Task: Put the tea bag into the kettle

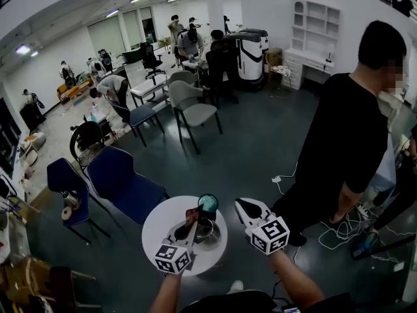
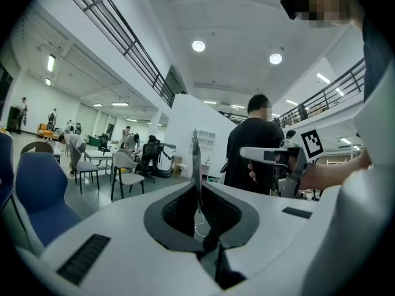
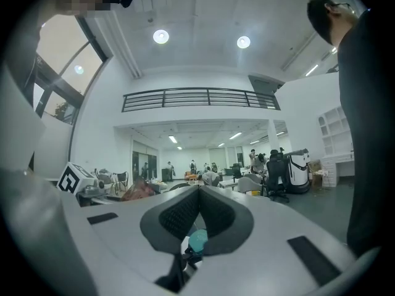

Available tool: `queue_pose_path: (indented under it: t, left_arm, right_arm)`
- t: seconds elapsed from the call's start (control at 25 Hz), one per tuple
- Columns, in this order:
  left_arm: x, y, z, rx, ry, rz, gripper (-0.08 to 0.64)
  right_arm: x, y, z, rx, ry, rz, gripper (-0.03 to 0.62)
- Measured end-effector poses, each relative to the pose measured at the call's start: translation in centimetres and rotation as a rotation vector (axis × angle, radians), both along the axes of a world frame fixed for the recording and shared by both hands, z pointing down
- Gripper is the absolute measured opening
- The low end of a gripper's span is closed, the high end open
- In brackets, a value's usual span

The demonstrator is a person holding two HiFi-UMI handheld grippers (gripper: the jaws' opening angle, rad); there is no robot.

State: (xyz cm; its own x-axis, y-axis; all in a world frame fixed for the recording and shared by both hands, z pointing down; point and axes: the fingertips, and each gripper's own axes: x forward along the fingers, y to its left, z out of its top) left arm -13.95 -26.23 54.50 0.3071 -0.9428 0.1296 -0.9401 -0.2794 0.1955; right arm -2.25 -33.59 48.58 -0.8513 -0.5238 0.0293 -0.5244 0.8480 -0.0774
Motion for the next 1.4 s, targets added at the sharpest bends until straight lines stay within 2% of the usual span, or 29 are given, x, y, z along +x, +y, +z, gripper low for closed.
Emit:
queue_pose_path:
  t: [0.28, 0.6, 1.0, 1.4]
  left_arm:
    - [1.2, -2.6, 1.7, -0.044, -0.023, -0.031, 0.023]
    - [0.0, -4.4, 4.0, -0.143, -0.064, -0.042, 0.023]
    - [-1.6, -5.5, 9.2, -0.302, -0.167, 0.037, 0.023]
    - [-3.2, -6.5, 13.2, -0.407, -0.269, 0.153, 0.023]
  right_arm:
    - [1.2, -2.8, 1.6, -0.025, 0.005, -0.028, 0.017]
    - [0.7, -4.6, 2.3, -0.05, 0.014, -0.032, 0.017]
    - [-0.7, -6.5, 3.3, -0.062, 0.026, 0.012, 0.017]
    - [-2.5, -7.8, 4.3, -0.072, 0.058, 0.073, 0.017]
